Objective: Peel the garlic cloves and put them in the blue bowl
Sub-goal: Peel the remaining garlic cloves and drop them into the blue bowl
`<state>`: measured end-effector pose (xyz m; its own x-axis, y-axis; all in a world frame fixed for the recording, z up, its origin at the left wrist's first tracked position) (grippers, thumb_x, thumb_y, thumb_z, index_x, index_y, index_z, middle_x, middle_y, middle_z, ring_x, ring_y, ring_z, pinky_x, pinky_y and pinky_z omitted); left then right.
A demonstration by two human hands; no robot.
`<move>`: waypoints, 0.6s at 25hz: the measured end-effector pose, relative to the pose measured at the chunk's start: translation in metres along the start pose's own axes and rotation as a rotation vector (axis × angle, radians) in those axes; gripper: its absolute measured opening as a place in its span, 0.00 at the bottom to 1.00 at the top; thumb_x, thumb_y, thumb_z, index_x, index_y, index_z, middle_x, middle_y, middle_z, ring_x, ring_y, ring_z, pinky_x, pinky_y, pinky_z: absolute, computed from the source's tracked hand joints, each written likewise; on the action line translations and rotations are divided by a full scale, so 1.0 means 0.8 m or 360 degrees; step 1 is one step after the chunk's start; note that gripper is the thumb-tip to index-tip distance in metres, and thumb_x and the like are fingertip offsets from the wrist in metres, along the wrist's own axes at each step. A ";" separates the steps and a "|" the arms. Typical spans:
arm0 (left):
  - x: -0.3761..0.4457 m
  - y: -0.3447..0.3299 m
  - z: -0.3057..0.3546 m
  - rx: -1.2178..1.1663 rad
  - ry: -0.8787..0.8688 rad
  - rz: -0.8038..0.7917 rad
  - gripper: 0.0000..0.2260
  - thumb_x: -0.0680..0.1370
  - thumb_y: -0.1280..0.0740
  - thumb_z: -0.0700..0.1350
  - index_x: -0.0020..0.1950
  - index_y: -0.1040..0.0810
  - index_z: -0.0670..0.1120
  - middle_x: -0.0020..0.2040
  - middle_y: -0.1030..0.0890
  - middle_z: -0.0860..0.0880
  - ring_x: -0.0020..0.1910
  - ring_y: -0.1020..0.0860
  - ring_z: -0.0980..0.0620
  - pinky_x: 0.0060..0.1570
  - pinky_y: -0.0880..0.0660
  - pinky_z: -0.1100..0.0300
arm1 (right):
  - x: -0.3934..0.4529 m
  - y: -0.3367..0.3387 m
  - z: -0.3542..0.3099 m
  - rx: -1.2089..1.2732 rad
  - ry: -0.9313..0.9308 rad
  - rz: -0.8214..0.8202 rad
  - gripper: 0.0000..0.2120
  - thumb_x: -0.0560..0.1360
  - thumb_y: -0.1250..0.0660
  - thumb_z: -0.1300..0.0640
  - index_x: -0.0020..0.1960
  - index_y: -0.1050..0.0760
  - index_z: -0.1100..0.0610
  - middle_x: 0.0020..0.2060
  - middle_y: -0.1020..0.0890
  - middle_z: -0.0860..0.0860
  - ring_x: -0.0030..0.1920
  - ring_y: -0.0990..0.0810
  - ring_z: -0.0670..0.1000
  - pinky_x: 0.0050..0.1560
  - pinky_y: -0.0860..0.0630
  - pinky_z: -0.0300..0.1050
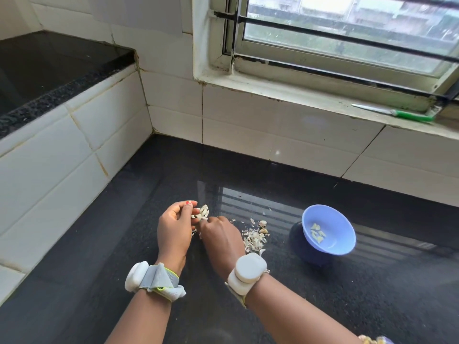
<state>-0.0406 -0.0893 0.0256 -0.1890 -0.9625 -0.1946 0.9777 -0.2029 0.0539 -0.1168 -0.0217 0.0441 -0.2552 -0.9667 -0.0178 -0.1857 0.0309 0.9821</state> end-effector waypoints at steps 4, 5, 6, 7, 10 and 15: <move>0.000 0.003 0.000 0.0090 -0.0059 0.0062 0.09 0.78 0.38 0.40 0.46 0.18 0.46 0.39 0.17 0.50 0.37 0.20 0.53 0.39 0.25 0.60 | -0.003 -0.003 0.009 0.0088 -0.0072 0.0049 0.10 0.79 0.43 0.66 0.57 0.27 0.63 0.51 0.22 0.60 0.52 0.24 0.62 0.39 0.35 0.51; 0.001 0.004 0.000 0.0100 -0.0065 0.0071 0.09 0.78 0.38 0.40 0.46 0.18 0.46 0.39 0.17 0.50 0.38 0.20 0.52 0.39 0.26 0.60 | -0.004 -0.004 0.010 0.0102 -0.0055 0.0065 0.10 0.79 0.43 0.65 0.58 0.28 0.62 0.50 0.22 0.60 0.51 0.24 0.63 0.39 0.34 0.51; 0.000 0.003 0.000 0.0111 -0.0065 0.0070 0.09 0.78 0.38 0.40 0.46 0.18 0.46 0.39 0.17 0.50 0.38 0.20 0.52 0.39 0.26 0.60 | -0.005 -0.005 0.011 0.0123 -0.0022 0.0079 0.10 0.79 0.43 0.65 0.59 0.30 0.61 0.49 0.22 0.60 0.49 0.23 0.63 0.38 0.33 0.52; 0.000 0.001 0.000 0.0122 -0.0073 0.0063 0.09 0.78 0.38 0.40 0.46 0.18 0.46 0.39 0.17 0.50 0.39 0.20 0.52 0.39 0.25 0.59 | -0.007 -0.003 0.010 0.0157 0.0022 0.0106 0.10 0.79 0.43 0.65 0.59 0.31 0.61 0.48 0.22 0.61 0.46 0.23 0.64 0.37 0.32 0.53; -0.001 -0.004 0.002 0.0167 -0.0106 0.0039 0.08 0.78 0.37 0.40 0.46 0.18 0.46 0.42 0.16 0.49 0.42 0.19 0.51 0.44 0.22 0.56 | -0.012 0.004 -0.001 0.0245 0.0193 0.0161 0.12 0.77 0.41 0.67 0.61 0.34 0.62 0.46 0.24 0.61 0.40 0.23 0.64 0.36 0.32 0.54; -0.004 -0.001 0.010 0.0183 -0.0130 0.0061 0.08 0.78 0.38 0.40 0.46 0.18 0.47 0.42 0.17 0.50 0.42 0.19 0.52 0.43 0.22 0.58 | -0.009 0.004 0.005 0.0595 0.0203 0.0192 0.17 0.72 0.40 0.71 0.59 0.31 0.60 0.47 0.21 0.56 0.43 0.26 0.56 0.41 0.34 0.45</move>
<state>-0.0414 -0.0877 0.0339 -0.1631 -0.9805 -0.1098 0.9683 -0.1804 0.1727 -0.1193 -0.0140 0.0463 -0.1809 -0.9735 0.1399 -0.4994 0.2135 0.8397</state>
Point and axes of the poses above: each hand's wrist, its own x-axis towards the middle knuckle, its own y-axis out of the back of the hand, z = x × y, the point moved 7 cm from there along x, towards the middle knuckle
